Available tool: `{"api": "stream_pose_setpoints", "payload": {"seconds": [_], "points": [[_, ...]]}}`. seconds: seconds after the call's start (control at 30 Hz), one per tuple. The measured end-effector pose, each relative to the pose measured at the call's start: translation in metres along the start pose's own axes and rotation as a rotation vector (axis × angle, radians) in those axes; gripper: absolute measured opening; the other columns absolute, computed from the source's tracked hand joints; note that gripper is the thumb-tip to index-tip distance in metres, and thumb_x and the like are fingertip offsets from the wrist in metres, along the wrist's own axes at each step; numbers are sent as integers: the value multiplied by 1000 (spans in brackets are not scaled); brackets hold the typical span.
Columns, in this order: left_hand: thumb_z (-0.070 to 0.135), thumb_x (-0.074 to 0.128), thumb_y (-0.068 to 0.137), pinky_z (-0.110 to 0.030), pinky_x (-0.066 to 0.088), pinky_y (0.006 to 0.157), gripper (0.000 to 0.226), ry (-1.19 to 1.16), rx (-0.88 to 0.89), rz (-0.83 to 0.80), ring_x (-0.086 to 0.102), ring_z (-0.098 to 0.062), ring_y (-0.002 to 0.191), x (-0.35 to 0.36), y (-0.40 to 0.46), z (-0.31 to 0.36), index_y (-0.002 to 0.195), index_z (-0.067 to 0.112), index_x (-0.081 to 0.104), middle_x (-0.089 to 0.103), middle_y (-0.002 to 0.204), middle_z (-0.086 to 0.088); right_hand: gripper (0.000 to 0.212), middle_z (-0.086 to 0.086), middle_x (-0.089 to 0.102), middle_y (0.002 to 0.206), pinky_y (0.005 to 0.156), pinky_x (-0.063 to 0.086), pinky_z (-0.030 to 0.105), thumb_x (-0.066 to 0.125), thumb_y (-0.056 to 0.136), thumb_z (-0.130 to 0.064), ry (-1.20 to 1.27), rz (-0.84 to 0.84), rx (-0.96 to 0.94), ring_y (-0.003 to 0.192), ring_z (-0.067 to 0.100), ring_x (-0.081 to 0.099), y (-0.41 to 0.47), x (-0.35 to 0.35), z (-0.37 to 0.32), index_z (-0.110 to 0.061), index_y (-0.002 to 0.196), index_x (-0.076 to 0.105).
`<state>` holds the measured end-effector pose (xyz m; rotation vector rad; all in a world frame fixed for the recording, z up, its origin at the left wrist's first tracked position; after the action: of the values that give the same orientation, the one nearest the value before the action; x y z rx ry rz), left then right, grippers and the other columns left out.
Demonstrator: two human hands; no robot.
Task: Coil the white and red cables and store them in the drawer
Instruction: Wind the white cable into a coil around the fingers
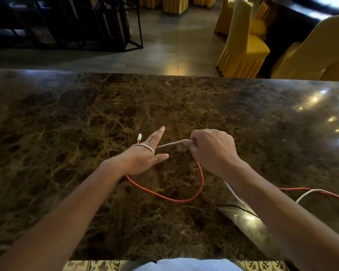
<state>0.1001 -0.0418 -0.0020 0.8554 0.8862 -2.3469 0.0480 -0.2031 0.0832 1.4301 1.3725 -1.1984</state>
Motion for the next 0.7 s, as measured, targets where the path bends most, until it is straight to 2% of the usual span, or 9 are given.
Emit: {"api": "stream_pose_setpoints", "payload": {"seconds": [0.07,0.17,0.27,0.37,0.43,0.5,0.57,0.63,0.7], "points": [[40,54,106,-31,20,120,89,-50,6,73,23,-8,153,-11,0,-5,163,37,-14,4,174,6,38,-11,58,70,57,37,30,47,105,-51,-29,-43,-112,63,12,54,-14,-6,-18,-27,77,58],[37,58,104,-31,32,116,92,-13,42,112,38,-10,147,-18,1,-1,163,38,-12,-3,174,12,41,-10,54,62,52,39,29,44,106,-50,3,-94,-363,56,9,54,-37,-23,-48,-27,73,53],[39,54,106,-36,12,125,84,-41,71,88,16,-10,158,-11,7,12,163,38,-8,-12,173,17,36,-12,55,66,52,36,28,46,106,-46,-60,-151,-574,55,9,52,-56,-32,-74,-28,77,57],[33,54,107,-30,-4,118,74,18,115,89,-3,-3,156,-8,16,26,164,38,6,-13,171,20,32,-9,53,67,55,29,27,52,106,-40,-53,-136,-689,55,13,45,-64,-32,-88,-25,79,63],[23,56,107,-30,4,126,68,-8,124,12,7,-7,157,1,19,35,159,40,17,6,169,17,27,-6,61,66,55,29,24,60,102,-34,3,-77,-736,54,11,44,-64,-40,-89,-25,77,65],[22,60,99,-31,30,119,60,-38,126,-86,39,-11,138,10,7,56,155,12,40,39,153,-3,17,-8,67,69,53,39,26,65,98,-29,97,-38,-779,55,11,54,-59,-52,-89,-24,83,72],[40,56,93,-41,41,115,65,-37,233,-59,51,-12,121,16,-5,77,138,-7,56,56,133,-15,18,-14,56,68,54,48,32,63,98,-27,149,-51,-797,57,9,52,-49,-62,-91,-21,83,70],[38,52,103,-32,35,120,49,60,319,-114,49,-11,134,28,-18,96,145,12,57,56,147,-5,25,-16,47,65,56,43,24,63,99,-31,206,-45,-807,55,5,44,-37,-75,-92,-19,77,65],[30,53,107,-28,34,120,36,74,405,-126,47,-5,137,30,-28,112,143,31,61,61,145,6,31,-13,48,61,56,34,11,64,100,-35,285,-78,-765,53,6,47,-23,-87,-85,-18,75,64]]}}
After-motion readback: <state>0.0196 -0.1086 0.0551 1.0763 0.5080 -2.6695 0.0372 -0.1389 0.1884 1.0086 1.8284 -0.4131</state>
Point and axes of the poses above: each hand's wrist, its own y-axis towards the middle knuckle, its own x-axis out of the palm, z = x × y, the point moved 8 cm from there along y, towards the middle knuckle
